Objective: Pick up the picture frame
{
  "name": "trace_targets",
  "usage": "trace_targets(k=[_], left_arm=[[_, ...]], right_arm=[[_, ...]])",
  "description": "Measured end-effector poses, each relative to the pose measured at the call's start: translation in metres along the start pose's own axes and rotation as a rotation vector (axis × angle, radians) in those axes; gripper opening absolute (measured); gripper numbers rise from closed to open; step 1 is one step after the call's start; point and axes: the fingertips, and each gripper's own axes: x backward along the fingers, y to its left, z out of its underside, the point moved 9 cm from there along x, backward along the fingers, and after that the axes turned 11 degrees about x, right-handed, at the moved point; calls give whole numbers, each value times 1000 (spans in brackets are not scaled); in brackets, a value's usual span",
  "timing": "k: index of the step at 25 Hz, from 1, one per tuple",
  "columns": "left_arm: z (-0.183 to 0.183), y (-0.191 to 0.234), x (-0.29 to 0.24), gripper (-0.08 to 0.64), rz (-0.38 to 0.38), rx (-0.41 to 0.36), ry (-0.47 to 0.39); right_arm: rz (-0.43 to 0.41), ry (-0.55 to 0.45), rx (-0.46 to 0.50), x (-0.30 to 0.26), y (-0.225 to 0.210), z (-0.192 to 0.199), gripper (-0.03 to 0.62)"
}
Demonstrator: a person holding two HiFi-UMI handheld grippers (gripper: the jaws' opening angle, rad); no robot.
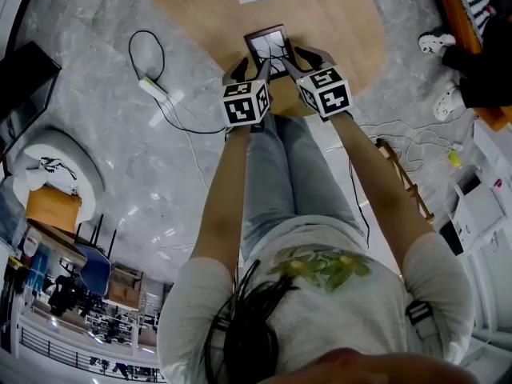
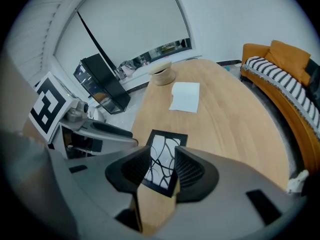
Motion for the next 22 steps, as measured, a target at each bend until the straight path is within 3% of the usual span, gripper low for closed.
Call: trace_targets(k=[8, 18, 22], left_arm=[[11, 3, -15, 209, -14, -33, 53], [17, 15, -31, 207, -26, 13, 87], [19, 19, -38, 207, -30, -2, 110]], right_arm=[[-13, 41, -21, -14, -6, 9, 156], [-19, 119, -30, -34, -14, 24, 156], [-26, 145, -26, -42, -15, 30, 155]])
